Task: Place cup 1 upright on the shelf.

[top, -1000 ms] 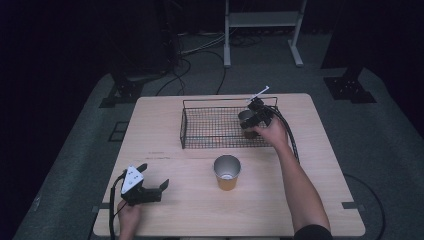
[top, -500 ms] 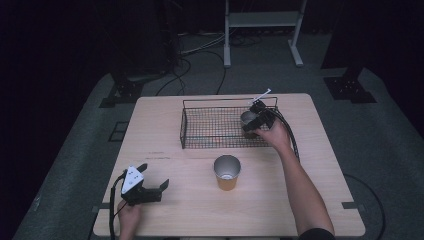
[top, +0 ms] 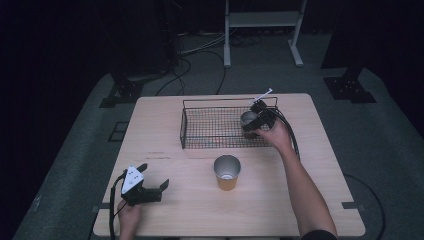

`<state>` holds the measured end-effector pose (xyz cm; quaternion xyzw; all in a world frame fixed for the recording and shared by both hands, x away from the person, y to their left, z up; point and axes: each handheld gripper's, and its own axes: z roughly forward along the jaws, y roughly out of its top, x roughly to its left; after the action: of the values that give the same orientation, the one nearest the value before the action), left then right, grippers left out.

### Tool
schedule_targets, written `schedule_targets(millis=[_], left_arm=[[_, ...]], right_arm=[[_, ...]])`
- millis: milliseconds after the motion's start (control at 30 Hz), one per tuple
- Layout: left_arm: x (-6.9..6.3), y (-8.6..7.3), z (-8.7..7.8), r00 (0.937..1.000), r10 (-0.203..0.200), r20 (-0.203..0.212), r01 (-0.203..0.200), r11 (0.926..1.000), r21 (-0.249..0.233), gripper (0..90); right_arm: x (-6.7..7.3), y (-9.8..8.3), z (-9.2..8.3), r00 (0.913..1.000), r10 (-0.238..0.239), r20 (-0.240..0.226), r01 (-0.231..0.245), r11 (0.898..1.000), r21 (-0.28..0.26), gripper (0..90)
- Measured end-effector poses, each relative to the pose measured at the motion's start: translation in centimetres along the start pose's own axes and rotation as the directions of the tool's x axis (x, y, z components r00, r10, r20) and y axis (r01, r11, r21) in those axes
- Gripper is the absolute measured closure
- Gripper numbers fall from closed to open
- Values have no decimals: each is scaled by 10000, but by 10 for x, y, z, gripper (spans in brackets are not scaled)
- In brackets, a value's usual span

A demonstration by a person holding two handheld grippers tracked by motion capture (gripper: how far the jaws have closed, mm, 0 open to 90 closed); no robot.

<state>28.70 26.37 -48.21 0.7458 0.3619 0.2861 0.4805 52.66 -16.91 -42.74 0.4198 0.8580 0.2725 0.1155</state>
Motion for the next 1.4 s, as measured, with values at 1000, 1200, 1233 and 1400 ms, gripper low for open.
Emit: schedule_targets(millis=[1000,1200,1233,1400], left_arm=[[0,0,0,10000,-10,-1,10,10000,7,0],[0,0,0,10000,-16,-2,16,10000,16,0],[0,0,0,10000,-12,-6,12,10000,27,0],[0,0,0,10000,-21,-6,21,10000,33,0]], right_arm=[[-4,0,-25,9979,533,-355,-571,9914,-1176,14],[-4,-1,-38,9980,502,-388,-557,9863,-1552,15],[-3,-1,-40,9981,461,-405,-520,9856,-1607,15],[-1,-1,-49,9989,255,-396,-321,9838,-1762,15]])
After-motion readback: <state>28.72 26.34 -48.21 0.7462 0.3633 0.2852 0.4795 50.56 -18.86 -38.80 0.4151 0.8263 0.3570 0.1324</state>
